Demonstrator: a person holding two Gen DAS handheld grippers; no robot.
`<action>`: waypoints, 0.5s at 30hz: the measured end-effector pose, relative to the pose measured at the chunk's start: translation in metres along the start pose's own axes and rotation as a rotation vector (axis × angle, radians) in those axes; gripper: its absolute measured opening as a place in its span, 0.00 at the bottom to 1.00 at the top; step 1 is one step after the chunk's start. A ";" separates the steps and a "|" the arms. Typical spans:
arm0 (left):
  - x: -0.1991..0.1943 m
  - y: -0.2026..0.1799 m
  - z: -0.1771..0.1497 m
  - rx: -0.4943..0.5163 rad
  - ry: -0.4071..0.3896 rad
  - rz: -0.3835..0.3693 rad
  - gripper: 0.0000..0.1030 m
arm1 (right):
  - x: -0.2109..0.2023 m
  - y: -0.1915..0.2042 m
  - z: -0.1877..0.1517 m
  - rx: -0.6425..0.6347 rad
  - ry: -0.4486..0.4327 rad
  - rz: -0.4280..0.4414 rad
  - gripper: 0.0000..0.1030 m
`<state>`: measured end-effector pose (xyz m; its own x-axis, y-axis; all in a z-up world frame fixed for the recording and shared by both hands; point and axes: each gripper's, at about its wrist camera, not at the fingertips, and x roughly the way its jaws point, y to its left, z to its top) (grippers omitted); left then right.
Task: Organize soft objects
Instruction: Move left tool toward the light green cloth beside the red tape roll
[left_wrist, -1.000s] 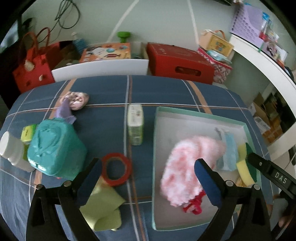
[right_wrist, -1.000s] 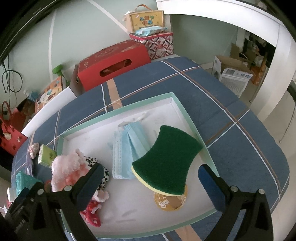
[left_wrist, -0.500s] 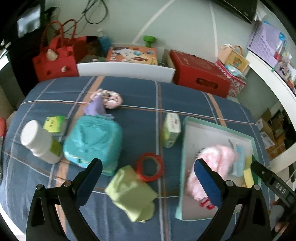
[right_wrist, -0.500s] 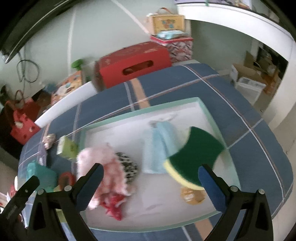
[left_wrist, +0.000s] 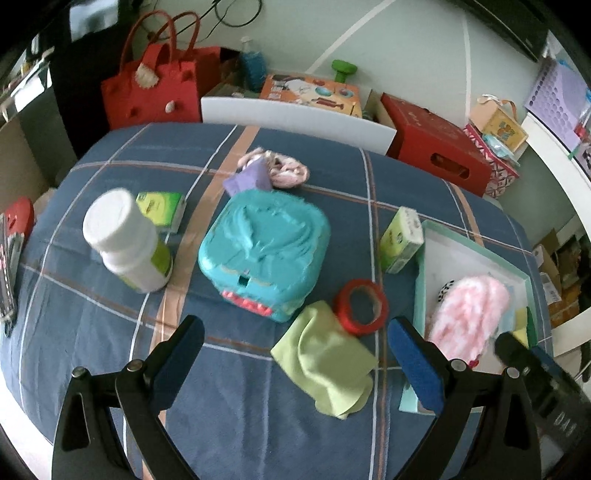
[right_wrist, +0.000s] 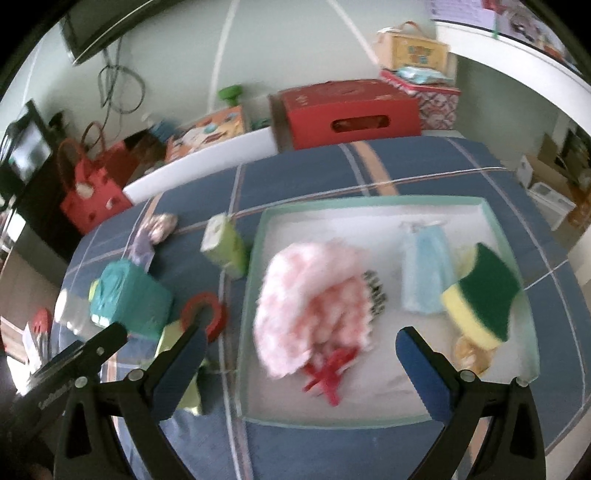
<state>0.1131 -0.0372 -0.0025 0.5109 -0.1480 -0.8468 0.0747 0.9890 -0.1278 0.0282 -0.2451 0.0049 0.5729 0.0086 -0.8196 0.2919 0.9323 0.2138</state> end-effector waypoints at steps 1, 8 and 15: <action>0.001 0.002 -0.002 -0.005 0.005 0.001 0.97 | 0.002 0.005 -0.004 -0.011 0.011 0.004 1.00; 0.014 0.014 -0.016 -0.027 0.056 0.011 0.97 | 0.011 0.028 -0.022 -0.061 0.053 0.017 1.00; 0.026 0.026 -0.020 -0.067 0.102 0.006 0.97 | 0.020 0.037 -0.029 -0.099 0.084 0.008 1.00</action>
<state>0.1110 -0.0158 -0.0387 0.4211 -0.1454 -0.8953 0.0126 0.9879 -0.1545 0.0281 -0.2003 -0.0192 0.5074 0.0426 -0.8606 0.2081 0.9632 0.1703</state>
